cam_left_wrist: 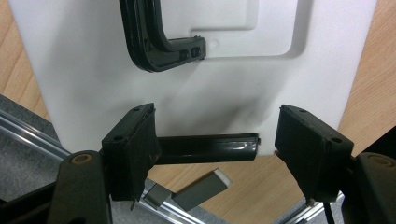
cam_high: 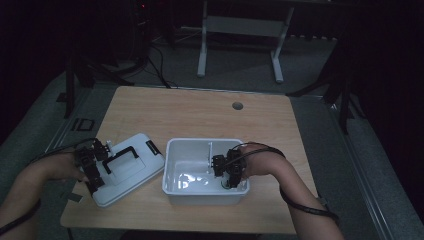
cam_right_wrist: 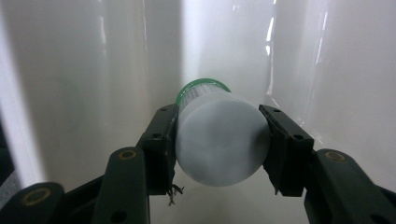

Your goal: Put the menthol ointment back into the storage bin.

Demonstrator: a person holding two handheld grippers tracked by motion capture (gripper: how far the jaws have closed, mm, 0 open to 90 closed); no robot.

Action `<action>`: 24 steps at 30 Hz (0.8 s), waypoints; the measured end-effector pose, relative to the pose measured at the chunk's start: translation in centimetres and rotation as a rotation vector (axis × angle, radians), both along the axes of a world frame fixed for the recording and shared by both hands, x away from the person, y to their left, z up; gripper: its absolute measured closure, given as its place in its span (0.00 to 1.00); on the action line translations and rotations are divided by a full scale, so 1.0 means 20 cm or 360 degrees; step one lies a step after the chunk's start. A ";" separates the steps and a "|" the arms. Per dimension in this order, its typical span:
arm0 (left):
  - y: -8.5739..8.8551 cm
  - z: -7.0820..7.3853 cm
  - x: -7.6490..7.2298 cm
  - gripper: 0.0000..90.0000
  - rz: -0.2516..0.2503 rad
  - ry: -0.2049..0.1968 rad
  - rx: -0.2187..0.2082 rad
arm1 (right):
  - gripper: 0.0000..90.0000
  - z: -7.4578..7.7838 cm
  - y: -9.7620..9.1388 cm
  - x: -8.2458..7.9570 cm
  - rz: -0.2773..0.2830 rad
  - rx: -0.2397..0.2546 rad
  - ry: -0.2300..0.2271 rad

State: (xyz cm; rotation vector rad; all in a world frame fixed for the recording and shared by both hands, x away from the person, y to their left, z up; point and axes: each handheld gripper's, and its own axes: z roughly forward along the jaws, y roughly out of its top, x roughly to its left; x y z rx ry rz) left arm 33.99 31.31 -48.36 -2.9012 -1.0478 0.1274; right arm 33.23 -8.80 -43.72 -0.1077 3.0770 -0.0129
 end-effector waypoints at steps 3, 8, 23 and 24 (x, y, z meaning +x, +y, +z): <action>0.00 0.00 0.00 0.32 0.0002 0.0000 -0.0001 | 0.56 -0.03 0.01 0.00 -0.0002 -0.0007 0.0015; 0.00 0.00 0.00 0.32 0.0003 0.0011 -0.0006 | 0.56 -0.09 0.04 0.01 0.0002 -0.0064 0.0025; 0.01 -0.01 0.00 0.32 0.0018 0.0014 -0.0004 | 0.55 -0.21 0.07 0.03 0.0008 -0.0178 0.0031; 0.01 -0.01 0.00 0.32 0.0017 0.0013 -0.0002 | 0.55 -0.22 0.07 0.03 0.0018 -0.0190 0.0029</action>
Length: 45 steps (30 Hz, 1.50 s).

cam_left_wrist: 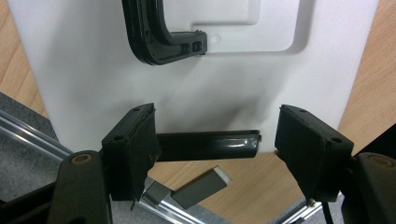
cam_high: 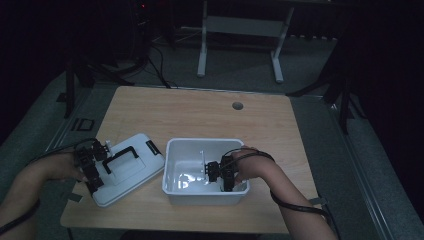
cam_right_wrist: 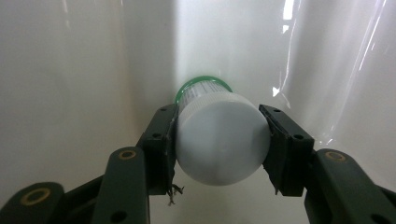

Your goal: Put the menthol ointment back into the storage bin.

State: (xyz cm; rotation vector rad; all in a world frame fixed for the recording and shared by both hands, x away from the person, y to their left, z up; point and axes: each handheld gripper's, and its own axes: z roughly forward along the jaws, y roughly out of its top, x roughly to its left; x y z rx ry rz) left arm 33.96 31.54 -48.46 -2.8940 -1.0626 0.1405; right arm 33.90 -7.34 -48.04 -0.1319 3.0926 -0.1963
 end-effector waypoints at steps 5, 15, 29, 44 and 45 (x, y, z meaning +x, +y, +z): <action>0.00 0.00 0.00 0.32 0.0002 0.0000 0.0001 | 0.55 -0.02 0.01 0.00 -0.0001 -0.0028 -0.0009; 0.00 0.00 0.00 0.32 0.0001 0.0002 0.0006 | 0.51 0.04 0.00 0.01 -0.0042 0.0023 0.0052; -0.02 0.01 0.01 0.32 -0.0013 -0.0004 0.0014 | 0.51 0.27 -0.05 0.00 -0.0031 0.0160 -0.0044; -0.03 0.01 0.00 0.32 -0.0018 -0.0016 0.0012 | 0.31 0.41 -0.14 0.01 -0.0080 0.0301 -0.0069; -0.03 0.01 0.00 0.32 -0.0014 -0.0019 0.0016 | 0.28 0.42 -0.15 0.01 -0.0087 0.0326 -0.0060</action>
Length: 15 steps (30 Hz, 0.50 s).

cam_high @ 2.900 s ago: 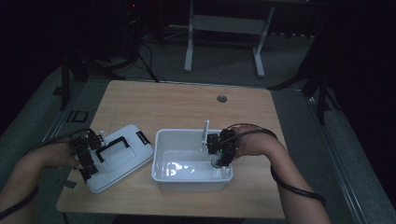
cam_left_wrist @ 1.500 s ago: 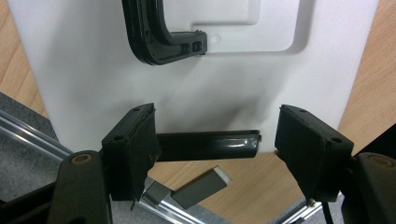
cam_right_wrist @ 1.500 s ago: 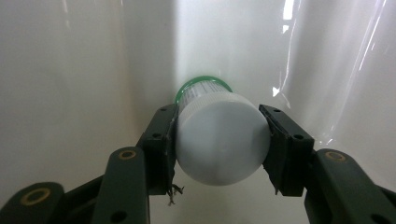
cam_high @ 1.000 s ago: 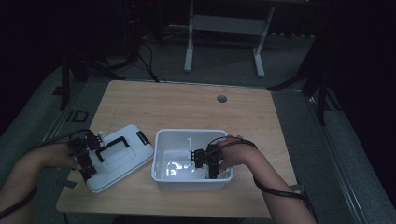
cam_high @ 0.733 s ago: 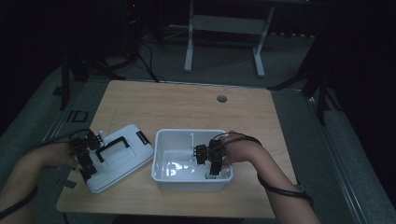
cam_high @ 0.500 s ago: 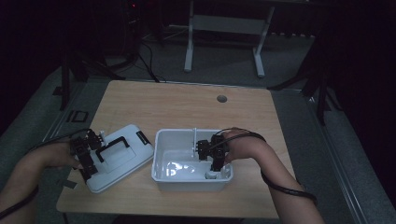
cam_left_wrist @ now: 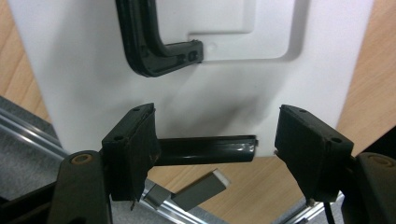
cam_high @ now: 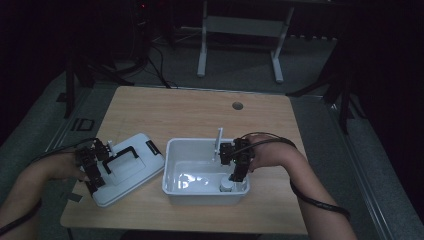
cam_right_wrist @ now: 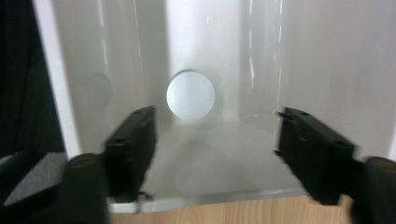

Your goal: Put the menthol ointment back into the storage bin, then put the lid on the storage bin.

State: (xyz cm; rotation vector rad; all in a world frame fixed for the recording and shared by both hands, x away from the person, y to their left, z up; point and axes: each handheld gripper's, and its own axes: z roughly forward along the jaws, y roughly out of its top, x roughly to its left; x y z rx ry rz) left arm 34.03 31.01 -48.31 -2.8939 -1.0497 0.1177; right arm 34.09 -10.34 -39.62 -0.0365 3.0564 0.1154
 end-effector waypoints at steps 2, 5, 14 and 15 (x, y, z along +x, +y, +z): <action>0.00 0.00 0.00 0.32 -0.0005 -0.0002 0.0001 | 0.25 0.02 -0.03 0.00 0.0020 0.0031 -0.0002; 0.01 0.01 0.00 0.32 0.0006 -0.0017 -0.0004 | 0.22 0.05 -0.08 0.00 0.0017 0.0057 -0.0044; 0.02 0.05 0.00 0.32 0.0026 -0.0031 -0.0046 | 0.18 0.11 -0.27 0.01 -0.0087 0.0068 -0.0124; 0.02 0.05 0.00 0.32 0.0030 -0.0039 -0.0046 | 0.18 0.11 -0.29 0.02 -0.0105 0.0067 -0.0125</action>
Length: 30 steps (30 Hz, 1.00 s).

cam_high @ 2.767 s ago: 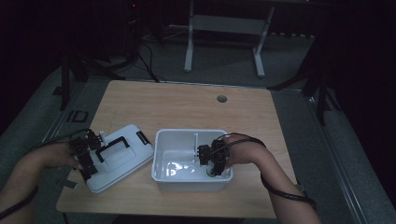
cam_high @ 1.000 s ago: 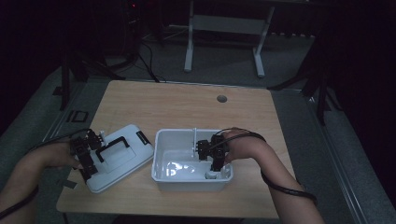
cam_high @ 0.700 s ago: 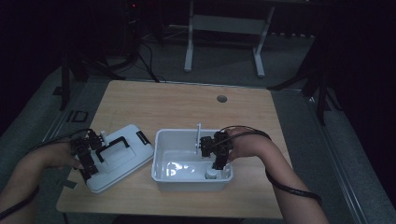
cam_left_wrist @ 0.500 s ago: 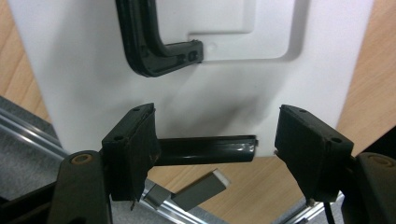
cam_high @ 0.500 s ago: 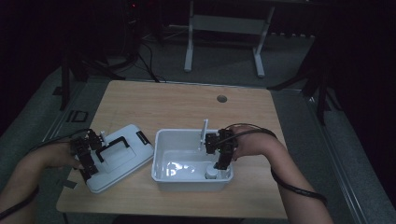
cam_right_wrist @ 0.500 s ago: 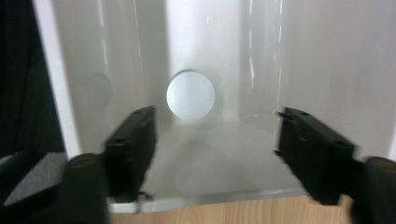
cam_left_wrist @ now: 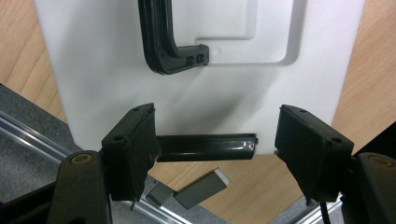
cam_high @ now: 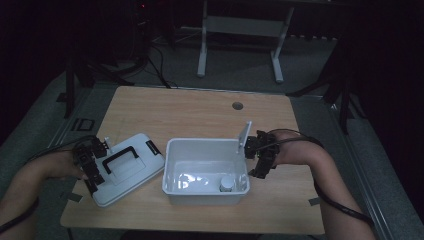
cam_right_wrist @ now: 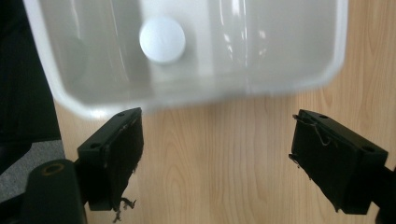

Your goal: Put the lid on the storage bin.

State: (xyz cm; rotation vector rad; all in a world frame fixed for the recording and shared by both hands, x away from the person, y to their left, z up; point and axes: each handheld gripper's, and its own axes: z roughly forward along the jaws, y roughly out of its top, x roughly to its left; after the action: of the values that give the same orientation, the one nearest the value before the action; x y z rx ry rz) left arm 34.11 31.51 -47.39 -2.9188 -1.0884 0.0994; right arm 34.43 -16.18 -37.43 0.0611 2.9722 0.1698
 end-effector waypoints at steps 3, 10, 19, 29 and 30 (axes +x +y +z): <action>0.00 -0.01 0.01 0.30 0.0019 0.0001 -0.0008 | 0.18 -0.01 -0.07 0.01 -0.0048 -0.0015 0.0001; -0.02 -0.01 0.03 0.30 0.0001 -0.0081 0.0006 | 0.19 -0.12 -0.22 0.03 -0.0173 -0.0092 0.0041; -0.07 -0.04 0.06 0.32 -0.0051 -0.0118 0.0014 | 0.19 -0.31 -0.32 0.04 -0.0278 -0.0118 0.0131; -0.11 -0.10 0.09 0.53 -0.0087 -0.0099 0.0114 | 0.19 -0.47 -0.40 0.06 -0.0380 -0.0212 0.0177; -0.12 -0.10 0.09 0.54 -0.0098 -0.0094 0.0123 | 0.19 -0.48 -0.40 0.06 -0.0373 -0.0225 0.0176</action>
State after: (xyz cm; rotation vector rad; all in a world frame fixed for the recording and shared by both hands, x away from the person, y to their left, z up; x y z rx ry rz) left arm 35.82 29.17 -49.40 -2.9003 -0.9856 -0.0297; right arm 35.54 -24.17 -47.09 0.4112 3.0448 -0.0751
